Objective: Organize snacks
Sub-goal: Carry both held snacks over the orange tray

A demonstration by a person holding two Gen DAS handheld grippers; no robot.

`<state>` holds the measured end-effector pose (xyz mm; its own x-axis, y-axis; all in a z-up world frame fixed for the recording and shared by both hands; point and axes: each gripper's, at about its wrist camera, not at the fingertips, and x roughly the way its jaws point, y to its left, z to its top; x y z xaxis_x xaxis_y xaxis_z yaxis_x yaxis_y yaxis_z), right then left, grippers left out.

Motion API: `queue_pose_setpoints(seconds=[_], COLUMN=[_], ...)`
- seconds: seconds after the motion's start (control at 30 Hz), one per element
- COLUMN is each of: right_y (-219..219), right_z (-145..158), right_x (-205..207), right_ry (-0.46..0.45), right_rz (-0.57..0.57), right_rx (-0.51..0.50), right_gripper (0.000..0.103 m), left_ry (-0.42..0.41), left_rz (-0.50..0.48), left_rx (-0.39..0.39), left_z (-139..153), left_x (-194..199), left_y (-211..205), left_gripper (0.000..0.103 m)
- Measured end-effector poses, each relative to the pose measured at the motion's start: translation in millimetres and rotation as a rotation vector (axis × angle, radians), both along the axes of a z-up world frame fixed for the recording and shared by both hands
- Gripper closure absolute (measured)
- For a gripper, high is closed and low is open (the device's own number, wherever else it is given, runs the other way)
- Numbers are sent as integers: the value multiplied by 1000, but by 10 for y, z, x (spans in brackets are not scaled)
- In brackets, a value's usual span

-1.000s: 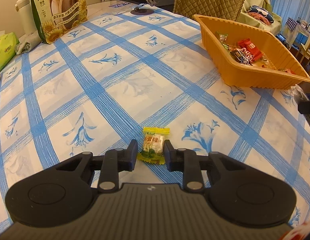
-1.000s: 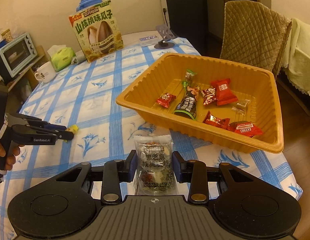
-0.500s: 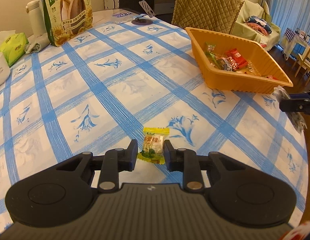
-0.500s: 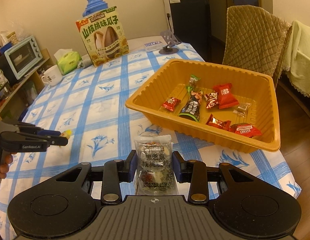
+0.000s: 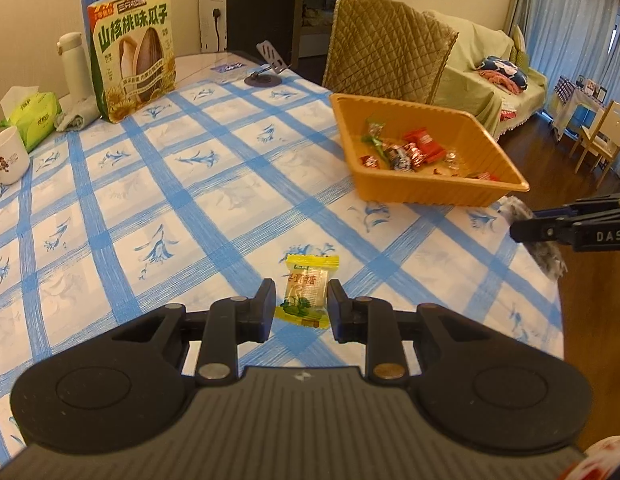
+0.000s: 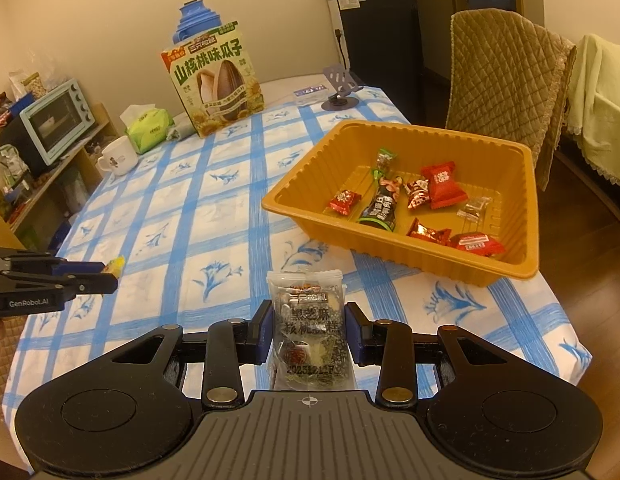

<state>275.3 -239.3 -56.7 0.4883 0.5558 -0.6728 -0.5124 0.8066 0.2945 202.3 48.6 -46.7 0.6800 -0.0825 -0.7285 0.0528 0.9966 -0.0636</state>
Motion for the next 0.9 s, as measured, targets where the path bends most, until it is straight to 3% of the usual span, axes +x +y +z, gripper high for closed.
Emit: queue_pose_setpoints(seconds=[0.47, 0.9], right_y=[-500, -765], right_z=[199, 384], right_x=[139, 748], right_ry=[-16, -73], right_rz=[-44, -47], right_rx=[18, 39], right_gripper=[65, 65], left_ry=[-84, -118], left_rz=[-61, -76], left_rx=[-10, 26], left_z=[348, 476], left_x=[249, 912], left_y=[-682, -1132], left_gripper=[78, 78])
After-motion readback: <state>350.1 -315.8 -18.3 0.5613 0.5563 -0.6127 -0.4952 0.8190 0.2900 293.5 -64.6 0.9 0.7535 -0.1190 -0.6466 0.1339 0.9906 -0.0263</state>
